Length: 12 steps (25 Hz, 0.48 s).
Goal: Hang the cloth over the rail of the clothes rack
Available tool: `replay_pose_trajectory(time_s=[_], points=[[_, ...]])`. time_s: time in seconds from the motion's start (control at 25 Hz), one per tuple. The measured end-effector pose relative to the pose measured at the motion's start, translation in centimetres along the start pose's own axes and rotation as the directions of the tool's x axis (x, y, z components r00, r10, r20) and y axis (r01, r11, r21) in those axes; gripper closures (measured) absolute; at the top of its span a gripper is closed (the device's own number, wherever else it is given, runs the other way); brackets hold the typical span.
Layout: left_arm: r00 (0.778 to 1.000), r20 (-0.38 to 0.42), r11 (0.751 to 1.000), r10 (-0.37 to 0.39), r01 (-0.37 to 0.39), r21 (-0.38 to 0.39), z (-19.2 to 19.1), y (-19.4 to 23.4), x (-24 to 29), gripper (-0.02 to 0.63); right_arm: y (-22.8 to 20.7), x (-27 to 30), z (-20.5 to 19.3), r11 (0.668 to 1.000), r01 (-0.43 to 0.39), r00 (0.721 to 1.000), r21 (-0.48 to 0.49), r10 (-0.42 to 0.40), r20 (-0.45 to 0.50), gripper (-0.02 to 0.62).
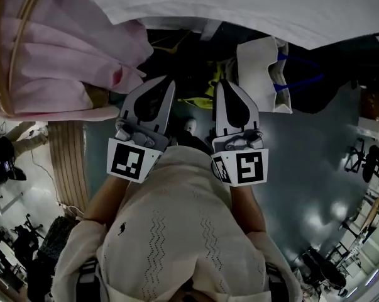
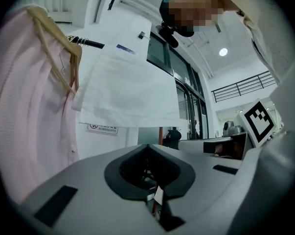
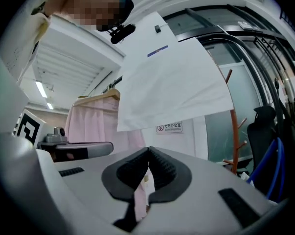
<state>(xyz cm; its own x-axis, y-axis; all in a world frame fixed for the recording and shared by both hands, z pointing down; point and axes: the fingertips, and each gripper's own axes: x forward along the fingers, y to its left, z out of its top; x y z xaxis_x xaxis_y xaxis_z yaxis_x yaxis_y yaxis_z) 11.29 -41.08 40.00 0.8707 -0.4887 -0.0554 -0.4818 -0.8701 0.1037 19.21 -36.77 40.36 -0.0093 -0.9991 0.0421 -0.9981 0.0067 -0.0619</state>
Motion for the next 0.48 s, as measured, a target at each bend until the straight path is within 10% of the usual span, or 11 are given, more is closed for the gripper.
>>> replay_pose_trajectory(time_s=[0.48], points=[[0.999, -0.021, 1.0, 0.025, -0.025, 0.009, -1.02, -0.52, 0.45, 0.594, -0.31, -0.23, -1.06, 1.0, -0.019, 1.0, 0.019, 0.02, -0.021, 0.577]])
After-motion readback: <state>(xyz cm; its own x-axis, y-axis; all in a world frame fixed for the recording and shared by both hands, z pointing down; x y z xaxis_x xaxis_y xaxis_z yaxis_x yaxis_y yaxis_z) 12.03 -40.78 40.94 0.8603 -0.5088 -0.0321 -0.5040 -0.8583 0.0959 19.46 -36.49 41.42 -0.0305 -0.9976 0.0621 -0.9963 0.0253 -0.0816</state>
